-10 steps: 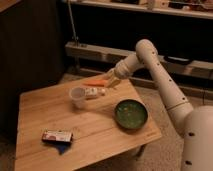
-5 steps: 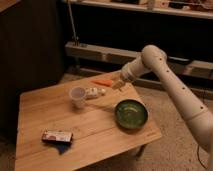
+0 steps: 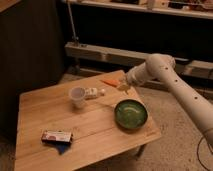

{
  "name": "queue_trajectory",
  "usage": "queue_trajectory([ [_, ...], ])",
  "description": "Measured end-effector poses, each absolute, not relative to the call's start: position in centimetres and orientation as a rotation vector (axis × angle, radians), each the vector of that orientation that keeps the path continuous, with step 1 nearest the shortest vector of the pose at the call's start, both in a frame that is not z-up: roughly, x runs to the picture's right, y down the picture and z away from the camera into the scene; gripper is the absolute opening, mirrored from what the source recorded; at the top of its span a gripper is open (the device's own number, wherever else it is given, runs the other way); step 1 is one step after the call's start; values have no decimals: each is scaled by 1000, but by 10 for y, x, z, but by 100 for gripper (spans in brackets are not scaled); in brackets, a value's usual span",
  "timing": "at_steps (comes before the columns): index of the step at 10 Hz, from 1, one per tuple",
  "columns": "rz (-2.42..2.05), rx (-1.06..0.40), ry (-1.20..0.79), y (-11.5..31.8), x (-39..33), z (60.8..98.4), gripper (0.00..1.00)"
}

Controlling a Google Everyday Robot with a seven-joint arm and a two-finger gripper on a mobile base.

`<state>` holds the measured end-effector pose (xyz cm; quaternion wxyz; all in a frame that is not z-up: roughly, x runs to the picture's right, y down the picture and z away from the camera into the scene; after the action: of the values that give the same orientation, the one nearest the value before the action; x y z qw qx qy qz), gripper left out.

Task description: Place the pepper in the ceramic cup

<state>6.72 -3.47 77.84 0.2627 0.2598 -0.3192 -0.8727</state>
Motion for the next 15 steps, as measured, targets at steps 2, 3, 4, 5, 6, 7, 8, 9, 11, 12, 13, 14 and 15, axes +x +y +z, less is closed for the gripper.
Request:
queue_trajectory([
  [2,-2261,815,-934,-39,56,785,0],
  [3,-2255,846,-953,-40,51,787,0],
  [4,-2304,845,-973,-44,40,783,0],
  [5,-2361,844,-987,-46,29,778,0],
  [6,-2365,837,-994,-44,31,779,0],
  [7,-2362,834,-988,-45,35,779,0],
  [8,-2367,838,-995,-44,29,779,0],
  [9,-2367,831,-991,-45,30,779,0],
  [11,-2309,726,-926,-39,37,779,0],
  [12,-2248,659,-885,-36,42,777,0],
  [13,-2135,559,-836,-31,46,775,0],
  [14,-2061,503,-808,-28,46,773,0],
  [15,-2017,475,-779,-26,46,771,0],
])
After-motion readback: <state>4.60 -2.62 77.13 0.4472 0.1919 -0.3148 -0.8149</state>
